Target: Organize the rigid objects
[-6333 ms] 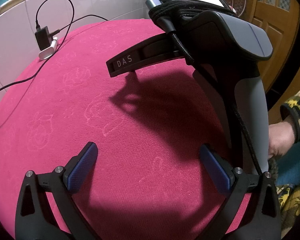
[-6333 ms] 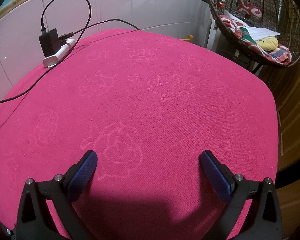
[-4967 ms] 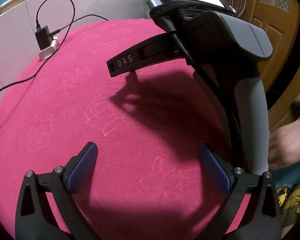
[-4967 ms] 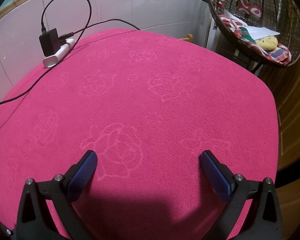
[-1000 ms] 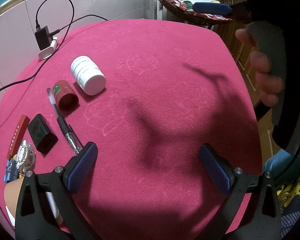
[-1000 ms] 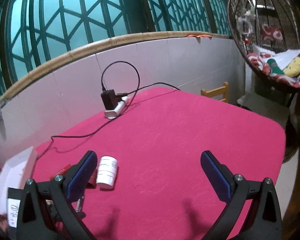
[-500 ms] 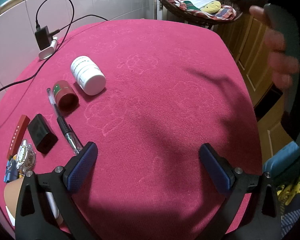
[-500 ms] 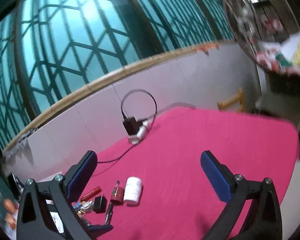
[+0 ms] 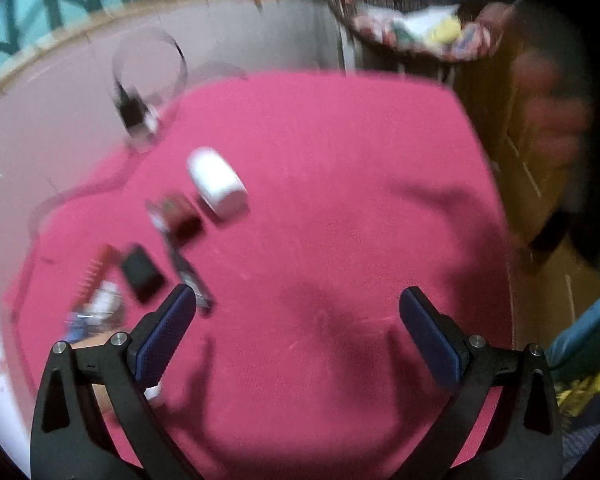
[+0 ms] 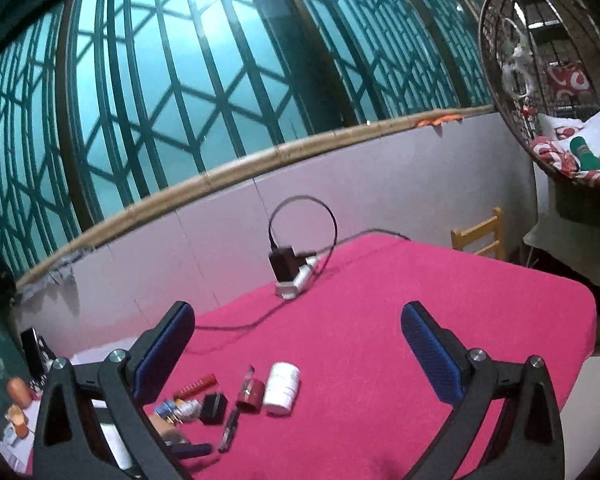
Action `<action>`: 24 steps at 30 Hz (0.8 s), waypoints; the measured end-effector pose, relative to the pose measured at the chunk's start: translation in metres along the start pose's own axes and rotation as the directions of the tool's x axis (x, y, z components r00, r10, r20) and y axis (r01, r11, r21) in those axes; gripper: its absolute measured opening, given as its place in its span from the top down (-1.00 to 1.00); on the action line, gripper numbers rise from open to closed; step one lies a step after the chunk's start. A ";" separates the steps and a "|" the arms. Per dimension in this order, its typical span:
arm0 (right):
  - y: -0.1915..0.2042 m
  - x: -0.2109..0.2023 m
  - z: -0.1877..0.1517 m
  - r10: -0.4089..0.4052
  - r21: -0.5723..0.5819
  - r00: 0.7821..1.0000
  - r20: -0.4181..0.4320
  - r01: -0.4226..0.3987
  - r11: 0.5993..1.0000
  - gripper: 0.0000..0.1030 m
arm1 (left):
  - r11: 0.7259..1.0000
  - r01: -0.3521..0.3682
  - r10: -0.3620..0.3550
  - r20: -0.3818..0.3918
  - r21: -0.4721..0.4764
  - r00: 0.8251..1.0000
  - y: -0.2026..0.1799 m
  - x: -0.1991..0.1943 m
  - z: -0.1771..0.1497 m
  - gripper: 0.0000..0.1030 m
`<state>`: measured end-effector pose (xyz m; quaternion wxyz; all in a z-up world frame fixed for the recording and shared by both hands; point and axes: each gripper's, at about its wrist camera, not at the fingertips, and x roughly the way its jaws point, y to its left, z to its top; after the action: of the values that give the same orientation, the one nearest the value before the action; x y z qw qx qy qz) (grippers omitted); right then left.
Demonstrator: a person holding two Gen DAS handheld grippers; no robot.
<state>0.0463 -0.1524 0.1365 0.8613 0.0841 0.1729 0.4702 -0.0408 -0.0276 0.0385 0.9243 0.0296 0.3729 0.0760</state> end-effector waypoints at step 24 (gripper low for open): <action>0.043 0.016 -0.024 0.199 -0.040 0.956 -0.215 -0.212 0.976 -1.00 | 0.987 -0.034 0.012 -0.142 -0.157 0.990 0.099 -0.086 -0.112 -0.50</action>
<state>0.0114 -0.1160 0.1240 0.7868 0.0245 0.2383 0.5688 -0.1915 0.0562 0.0274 0.8942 -0.0454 0.4295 0.1181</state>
